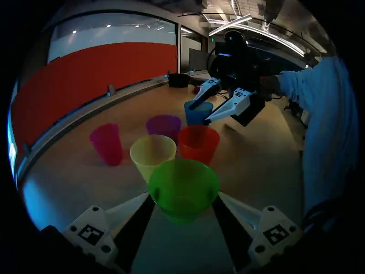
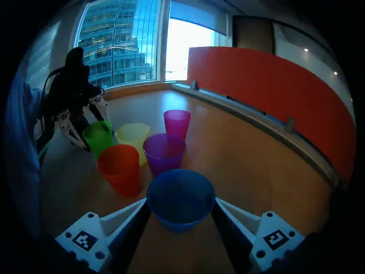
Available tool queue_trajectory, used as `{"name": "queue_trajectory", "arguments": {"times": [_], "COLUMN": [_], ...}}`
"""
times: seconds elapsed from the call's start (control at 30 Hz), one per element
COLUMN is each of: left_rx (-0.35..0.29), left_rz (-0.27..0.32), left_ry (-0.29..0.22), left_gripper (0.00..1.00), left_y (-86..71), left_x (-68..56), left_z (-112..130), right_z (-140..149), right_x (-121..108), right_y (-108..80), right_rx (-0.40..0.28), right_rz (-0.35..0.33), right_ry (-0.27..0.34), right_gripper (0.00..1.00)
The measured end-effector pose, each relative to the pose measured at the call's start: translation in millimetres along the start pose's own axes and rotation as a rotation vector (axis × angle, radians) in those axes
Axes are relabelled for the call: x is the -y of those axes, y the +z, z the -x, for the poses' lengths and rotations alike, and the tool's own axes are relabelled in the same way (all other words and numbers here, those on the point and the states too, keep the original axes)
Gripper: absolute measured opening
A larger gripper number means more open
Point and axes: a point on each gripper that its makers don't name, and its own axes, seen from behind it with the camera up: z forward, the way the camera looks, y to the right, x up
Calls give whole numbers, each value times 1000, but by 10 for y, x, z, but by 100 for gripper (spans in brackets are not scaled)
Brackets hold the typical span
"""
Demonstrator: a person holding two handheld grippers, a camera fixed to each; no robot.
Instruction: Pour water
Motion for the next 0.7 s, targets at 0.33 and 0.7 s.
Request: {"name": "queue_trajectory", "arguments": {"times": [0.33, 0.7], "left_rx": [-31, -121], "left_rz": [-69, -179], "left_ry": [11, 8], "left_gripper": [84, 84], "left_y": [-160, -439], "left_x": [108, 353], "left_z": [-175, -632], "right_z": [-263, -757], "right_x": [-6, -45], "right_y": [-211, -540], "right_rx": [-46, -145], "right_rz": [30, 84], "right_ry": [-11, -9], "right_gripper": [90, 90]}}
